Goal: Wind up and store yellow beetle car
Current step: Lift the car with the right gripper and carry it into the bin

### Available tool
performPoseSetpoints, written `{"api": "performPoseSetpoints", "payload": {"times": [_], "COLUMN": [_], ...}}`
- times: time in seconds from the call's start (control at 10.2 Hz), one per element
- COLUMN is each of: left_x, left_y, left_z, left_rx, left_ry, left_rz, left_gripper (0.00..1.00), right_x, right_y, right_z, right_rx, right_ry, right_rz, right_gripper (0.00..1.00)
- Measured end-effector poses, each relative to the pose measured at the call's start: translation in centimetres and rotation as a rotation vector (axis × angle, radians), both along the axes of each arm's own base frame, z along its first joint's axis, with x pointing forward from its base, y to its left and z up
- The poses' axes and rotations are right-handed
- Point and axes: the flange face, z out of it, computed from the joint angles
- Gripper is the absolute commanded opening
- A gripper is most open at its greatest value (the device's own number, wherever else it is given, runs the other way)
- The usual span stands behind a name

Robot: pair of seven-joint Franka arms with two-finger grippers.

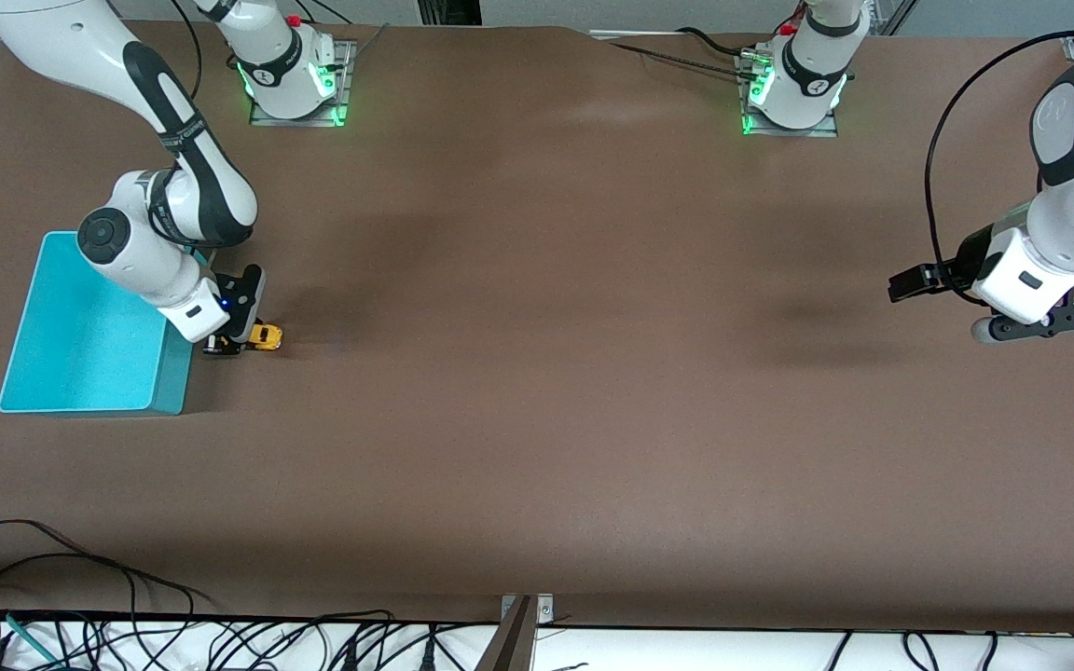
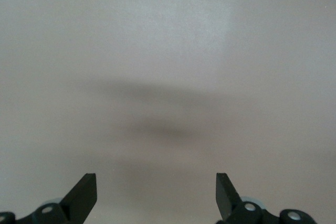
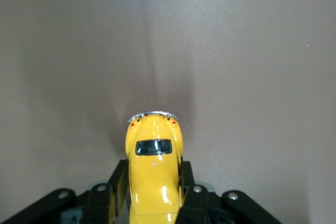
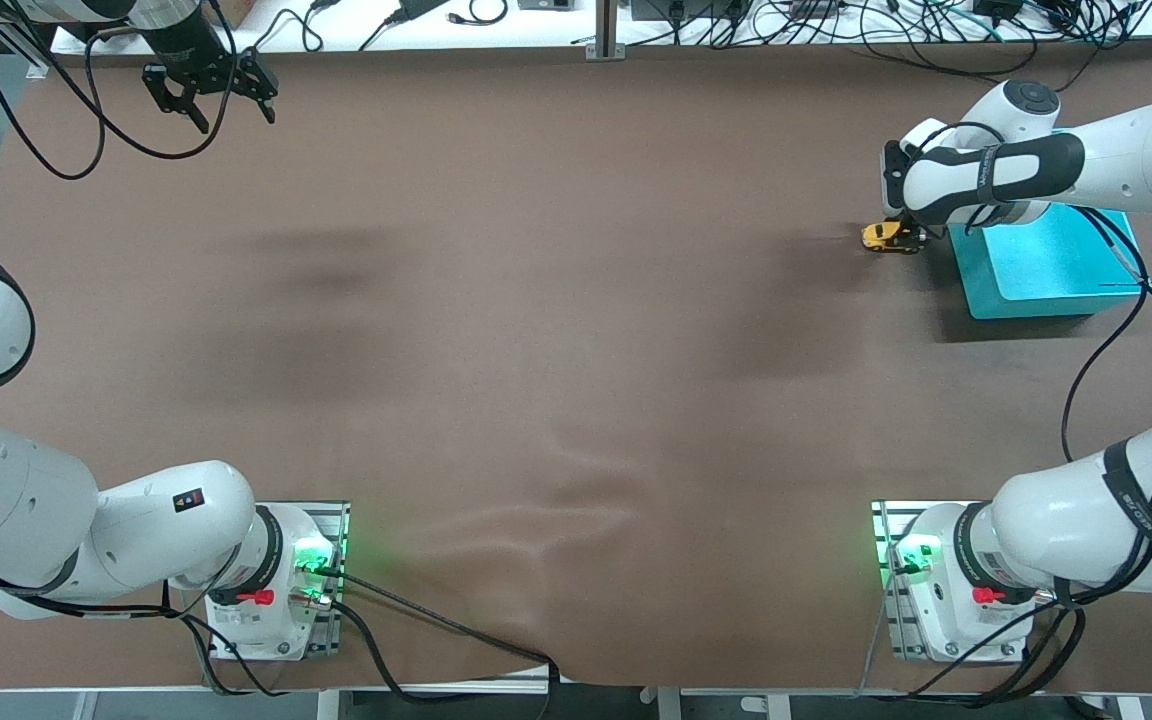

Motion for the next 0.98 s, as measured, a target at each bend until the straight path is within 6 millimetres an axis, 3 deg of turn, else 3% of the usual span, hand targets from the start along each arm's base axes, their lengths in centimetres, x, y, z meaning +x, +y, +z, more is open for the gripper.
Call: {"api": "performPoseSetpoints", "payload": {"times": [0.2,0.39,0.78,0.98], "left_x": [0.0,0.0,0.0,0.0], "left_y": [0.0,0.0,0.0,0.0], "left_z": [0.0,0.0,0.0,-0.1], "left_rx": [0.0,0.0,0.0,0.0], "left_ry": [0.0,0.0,0.001,0.001], "left_rz": [0.0,0.0,0.0,0.0], "left_gripper": [1.0,1.0,1.0,1.0], "right_x": [0.3,1.0,0.6,0.4], "right_y": [0.0,0.3,0.6,-0.5], "right_z": [0.4,2.5,10.1,13.4], "right_rx": [-0.001,-0.003,-0.023,-0.034], "right_ry": [-0.015,-0.05,-0.004,0.005], "right_rz": [0.018,0.027,0.053,0.084], "right_gripper": [0.0,0.0,0.0,0.0]}}
